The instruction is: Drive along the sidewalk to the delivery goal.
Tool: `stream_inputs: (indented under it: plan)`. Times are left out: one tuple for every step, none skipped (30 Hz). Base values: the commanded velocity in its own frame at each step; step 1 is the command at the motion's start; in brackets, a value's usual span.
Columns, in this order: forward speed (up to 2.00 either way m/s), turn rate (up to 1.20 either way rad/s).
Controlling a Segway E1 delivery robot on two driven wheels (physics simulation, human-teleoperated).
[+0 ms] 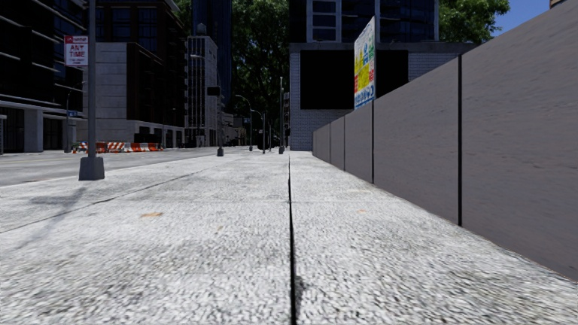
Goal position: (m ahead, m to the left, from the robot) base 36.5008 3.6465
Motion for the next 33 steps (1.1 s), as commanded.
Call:
stream_inputs:
  plan:
    - [2.00, 0.00]
    - [2.00, 0.00]
    - [2.00, 0.00]
    - [2.00, 0.00]
    - [2.00, 0.00]
    - [2.00, 0.00]
    - [2.00, 0.00]
    - [2.00, 0.00]
    - [2.00, 0.00]
    - [2.00, 0.00]
    - [2.00, 0.00]
    - [2.00, 0.00]
    - [2.00, 0.00]
    - [2.00, 0.00]
    - [2.00, 0.00]
    - [2.00, 0.00]
    - [2.00, 0.00]
    - [2.00, 0.00]
    - [2.00, 0.00]
    - [2.00, 0.00]
    - [2.00, 0.00]
    - [2.00, 0.00]
    - [2.00, 0.00]
    - [2.00, 0.00]
    - [2.00, 0.00]
    - [2.00, 0.00]
    - [2.00, 0.00]
    - [2.00, 0.00]
    - [2.00, 0.00]
    - [2.00, 0.00]
    - [2.00, 0.00]
    - [2.00, 0.00]
    - [2.00, 0.00]
